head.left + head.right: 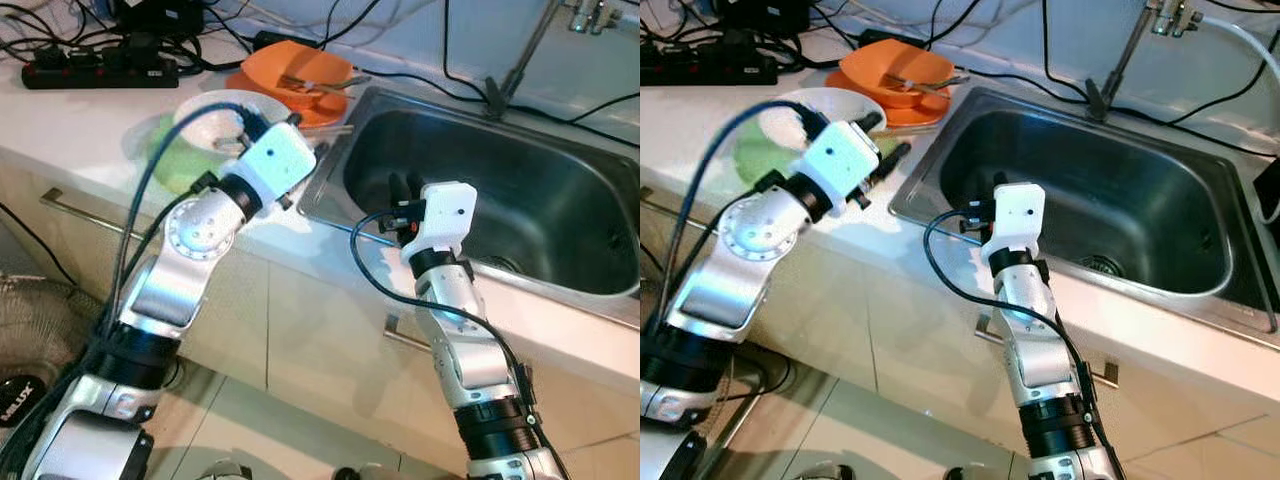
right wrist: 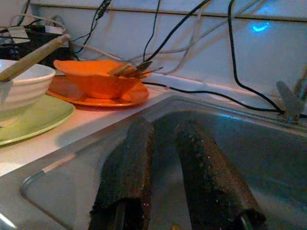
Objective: Kitchen organization
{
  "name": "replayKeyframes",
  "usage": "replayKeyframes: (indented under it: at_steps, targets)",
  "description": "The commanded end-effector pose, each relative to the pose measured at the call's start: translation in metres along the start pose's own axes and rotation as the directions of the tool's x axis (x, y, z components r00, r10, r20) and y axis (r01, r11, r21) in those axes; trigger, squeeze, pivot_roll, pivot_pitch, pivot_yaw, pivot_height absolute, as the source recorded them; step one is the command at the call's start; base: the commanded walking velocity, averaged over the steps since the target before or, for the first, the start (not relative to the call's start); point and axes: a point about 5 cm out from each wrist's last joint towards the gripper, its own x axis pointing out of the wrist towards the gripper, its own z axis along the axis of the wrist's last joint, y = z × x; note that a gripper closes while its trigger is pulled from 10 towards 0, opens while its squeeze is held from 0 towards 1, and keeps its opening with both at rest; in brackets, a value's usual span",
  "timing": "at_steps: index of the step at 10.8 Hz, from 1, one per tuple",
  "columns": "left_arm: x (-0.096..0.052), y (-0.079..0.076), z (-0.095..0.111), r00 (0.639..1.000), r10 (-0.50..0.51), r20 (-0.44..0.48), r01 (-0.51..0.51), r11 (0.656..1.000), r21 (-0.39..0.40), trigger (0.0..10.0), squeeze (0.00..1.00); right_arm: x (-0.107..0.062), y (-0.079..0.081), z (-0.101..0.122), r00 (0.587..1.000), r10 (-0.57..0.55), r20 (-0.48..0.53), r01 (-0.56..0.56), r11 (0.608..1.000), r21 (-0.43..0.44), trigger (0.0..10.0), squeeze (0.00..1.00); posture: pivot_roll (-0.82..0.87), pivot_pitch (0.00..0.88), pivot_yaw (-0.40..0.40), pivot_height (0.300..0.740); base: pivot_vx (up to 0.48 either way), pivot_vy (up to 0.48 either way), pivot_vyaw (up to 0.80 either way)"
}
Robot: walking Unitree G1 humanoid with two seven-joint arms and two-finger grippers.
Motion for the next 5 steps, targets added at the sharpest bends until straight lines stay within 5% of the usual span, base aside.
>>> replayKeyframes:
  at_steps: [1,2,3,4,5]
  targets:
    - [0.01,0.0,0.002,1.0,-0.027,-0.014,0.028,0.999,0.039,10.0,0.0,0.001,-0.003,0.0,1.0,-0.018,-0.001,0.018,1.0,-0.012,10.0,0.0,-0.06,0.065,-0.093,0.74,0.0,0.0,0.0]
    - [0.015,0.0,-0.002,0.999,-0.024,-0.029,0.025,0.999,0.042,10.0,0.0,0.001,-0.003,0.0,1.0,-0.018,-0.001,0.018,1.0,-0.012,10.0,0.0,-0.06,0.063,-0.091,0.74,0.0,0.0,0.0]
    - [0.024,0.003,-0.005,0.999,-0.011,-0.04,0.013,1.0,0.028,10.0,1.0,0.001,-0.002,0.0,1.0,-0.017,0.0,0.017,1.0,-0.012,10.0,0.0,-0.06,0.062,-0.088,0.74,0.0,0.0,0.0]
    - [0.028,0.004,-0.006,0.999,0.003,-0.047,0.0,0.999,0.051,10.0,1.0,0.001,-0.002,0.0,1.0,-0.017,0.0,0.017,1.0,-0.012,10.0,0.0,-0.07,0.059,-0.086,0.74,0.0,0.0,0.0]
    - [0.035,0.004,-0.006,0.998,0.001,-0.064,0.004,0.997,0.076,10.0,0.83,0.001,-0.002,0.0,1.0,-0.021,0.002,0.021,1.0,-0.013,10.0,0.0,-0.07,0.055,-0.082,0.74,0.0,0.0,0.0]
